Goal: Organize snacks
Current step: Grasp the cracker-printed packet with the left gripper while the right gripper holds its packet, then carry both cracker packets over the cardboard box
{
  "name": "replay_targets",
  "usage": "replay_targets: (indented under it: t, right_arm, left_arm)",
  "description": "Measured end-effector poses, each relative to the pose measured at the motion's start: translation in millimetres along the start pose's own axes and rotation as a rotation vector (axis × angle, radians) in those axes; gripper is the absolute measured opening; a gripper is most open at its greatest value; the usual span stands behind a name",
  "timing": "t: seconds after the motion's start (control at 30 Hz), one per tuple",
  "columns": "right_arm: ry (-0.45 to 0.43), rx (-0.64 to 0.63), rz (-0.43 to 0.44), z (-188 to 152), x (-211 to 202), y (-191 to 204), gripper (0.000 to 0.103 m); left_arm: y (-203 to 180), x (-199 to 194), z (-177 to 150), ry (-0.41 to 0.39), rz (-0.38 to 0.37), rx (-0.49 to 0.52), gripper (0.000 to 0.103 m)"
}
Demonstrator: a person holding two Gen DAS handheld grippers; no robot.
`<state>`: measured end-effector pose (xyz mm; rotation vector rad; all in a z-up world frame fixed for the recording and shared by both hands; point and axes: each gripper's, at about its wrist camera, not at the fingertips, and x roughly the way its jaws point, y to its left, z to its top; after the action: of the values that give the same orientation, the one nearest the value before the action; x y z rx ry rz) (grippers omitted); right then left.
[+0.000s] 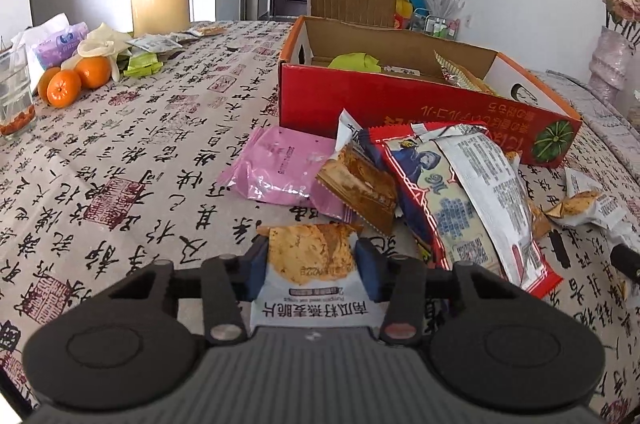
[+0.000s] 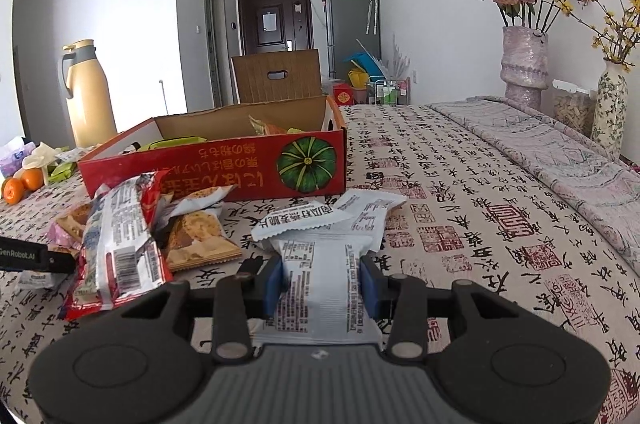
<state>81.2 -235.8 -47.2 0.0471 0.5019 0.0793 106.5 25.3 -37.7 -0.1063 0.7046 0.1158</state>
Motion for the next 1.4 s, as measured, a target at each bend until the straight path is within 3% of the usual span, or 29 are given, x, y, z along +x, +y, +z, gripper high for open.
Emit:
replay_targets:
  t: [0.47,0.8,1.4]
  right_arm:
    - [-0.033,0.005,-0.013,-2,-23,-4,0.039]
    - [-0.107,0.004,0.004,14,-40,-2,0.039]
    - [-0.147,-0.013,0.045,52,-9,12,0.039]
  left_arm:
    - [4,-28,1,-0.069,-0.032,0.011,0.043]
    - [-2,-48,16,-0.138,-0.062,0.025,0.043]
    - [-21,-43,59,-0.212,-0.112,0.047,0.043]
